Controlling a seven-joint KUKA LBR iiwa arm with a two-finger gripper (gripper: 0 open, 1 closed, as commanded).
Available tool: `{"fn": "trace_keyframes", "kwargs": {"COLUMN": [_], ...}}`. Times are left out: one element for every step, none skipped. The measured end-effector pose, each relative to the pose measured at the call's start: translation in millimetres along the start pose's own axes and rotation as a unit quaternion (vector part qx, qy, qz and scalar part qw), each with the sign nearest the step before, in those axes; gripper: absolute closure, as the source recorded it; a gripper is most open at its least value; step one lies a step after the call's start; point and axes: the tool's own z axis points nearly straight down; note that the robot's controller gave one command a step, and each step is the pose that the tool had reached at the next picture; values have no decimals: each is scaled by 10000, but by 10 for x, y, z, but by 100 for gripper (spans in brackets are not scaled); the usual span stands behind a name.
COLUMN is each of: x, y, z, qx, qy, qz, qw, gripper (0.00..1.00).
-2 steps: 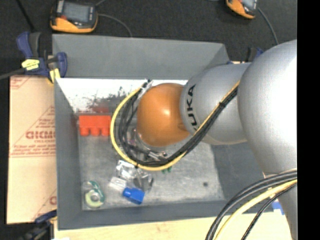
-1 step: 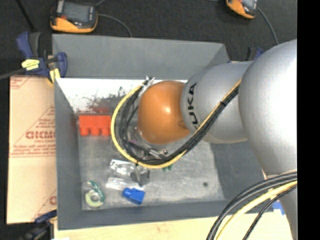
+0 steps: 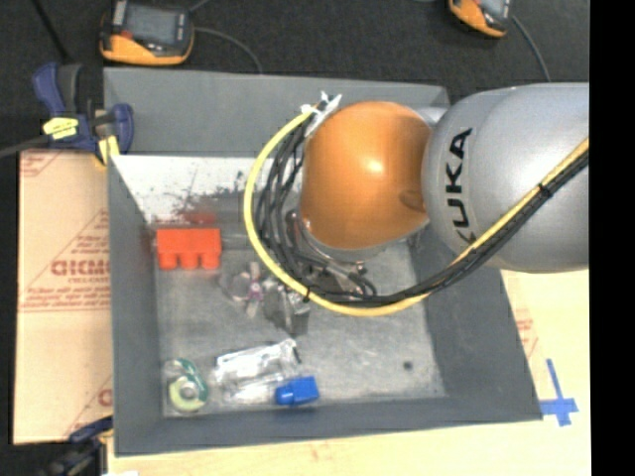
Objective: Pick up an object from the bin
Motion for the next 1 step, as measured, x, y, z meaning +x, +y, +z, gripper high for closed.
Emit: {"fn": "trace_keyframes", "kwargs": {"x": [-154], "y": [496], "z": [412], "qx": [-24], "qy": [51], "qz": [-103], "qw": [9999], "gripper": [100]}}
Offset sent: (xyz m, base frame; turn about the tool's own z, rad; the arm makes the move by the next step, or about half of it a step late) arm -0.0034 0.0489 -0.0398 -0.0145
